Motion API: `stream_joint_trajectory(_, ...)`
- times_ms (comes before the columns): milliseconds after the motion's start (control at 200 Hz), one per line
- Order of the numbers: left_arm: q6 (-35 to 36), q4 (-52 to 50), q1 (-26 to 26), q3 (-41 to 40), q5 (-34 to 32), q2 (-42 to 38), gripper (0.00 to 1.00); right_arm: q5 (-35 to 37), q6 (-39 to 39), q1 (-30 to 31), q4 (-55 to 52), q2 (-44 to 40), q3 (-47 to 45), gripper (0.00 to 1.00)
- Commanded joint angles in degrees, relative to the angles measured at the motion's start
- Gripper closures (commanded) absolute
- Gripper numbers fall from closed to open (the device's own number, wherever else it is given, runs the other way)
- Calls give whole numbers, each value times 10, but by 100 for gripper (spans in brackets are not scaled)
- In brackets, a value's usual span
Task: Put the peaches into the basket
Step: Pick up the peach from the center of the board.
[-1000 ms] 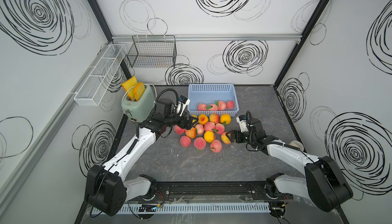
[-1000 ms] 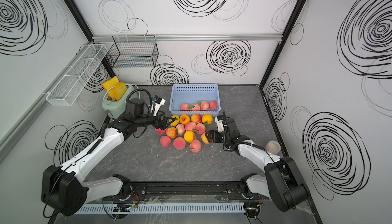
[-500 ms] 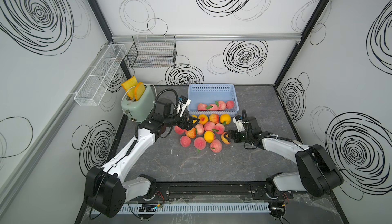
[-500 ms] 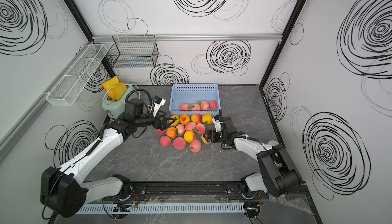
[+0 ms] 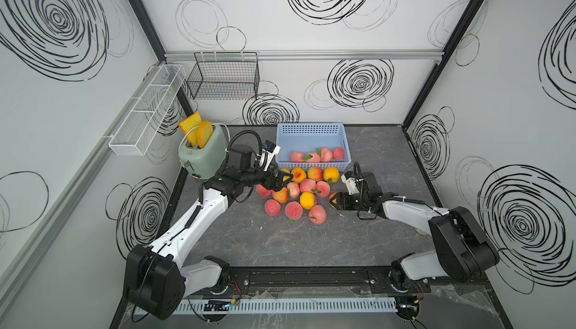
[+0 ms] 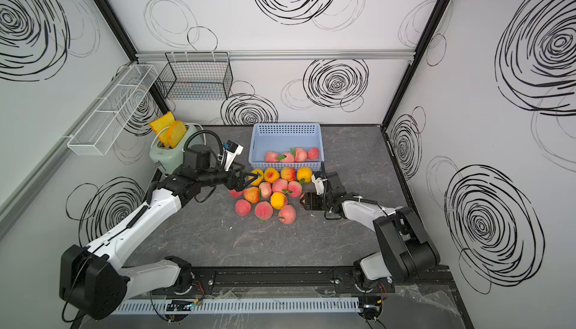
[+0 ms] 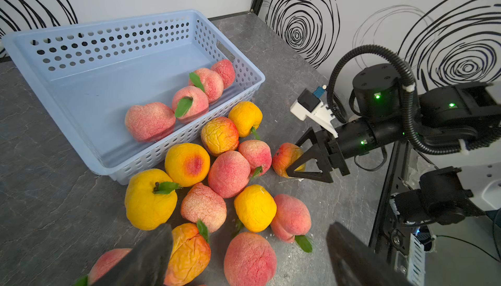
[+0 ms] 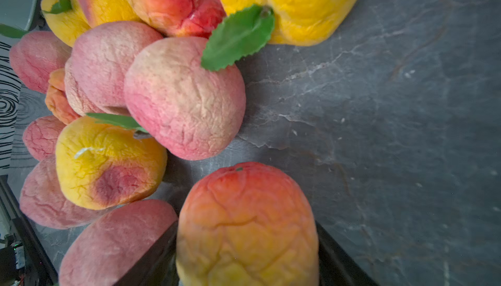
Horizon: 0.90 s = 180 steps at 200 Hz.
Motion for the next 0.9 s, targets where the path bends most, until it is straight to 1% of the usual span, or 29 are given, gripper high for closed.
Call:
stream_joint_trajectory(0, -2, 17, 5, -2, 12, -5, 7, 20, -4, -2, -31, -32, 25, 29)
stream_joint_trajectory(200, -8, 26, 6, -5, 30, -6, 7, 45, -17, -12, -62, -60, 62, 31)
stream_joint_trajectory(395, -18, 39, 1, -11, 44, -11, 7, 67, -30, -30, -57, -41, 123, 31)
stream_joint_trajectory(580, -22, 45, 1, -15, 46, -18, 7, 100, -50, -51, -28, 37, 207, 32)
stream_joint_trajectory(720, -23, 46, 1, -15, 45, -22, 7, 122, -61, -72, -8, 117, 282, 33)
stream_joint_trajectory(895, -23, 46, 7, -17, 44, -24, 8, 152, -81, -79, -5, 229, 382, 33)
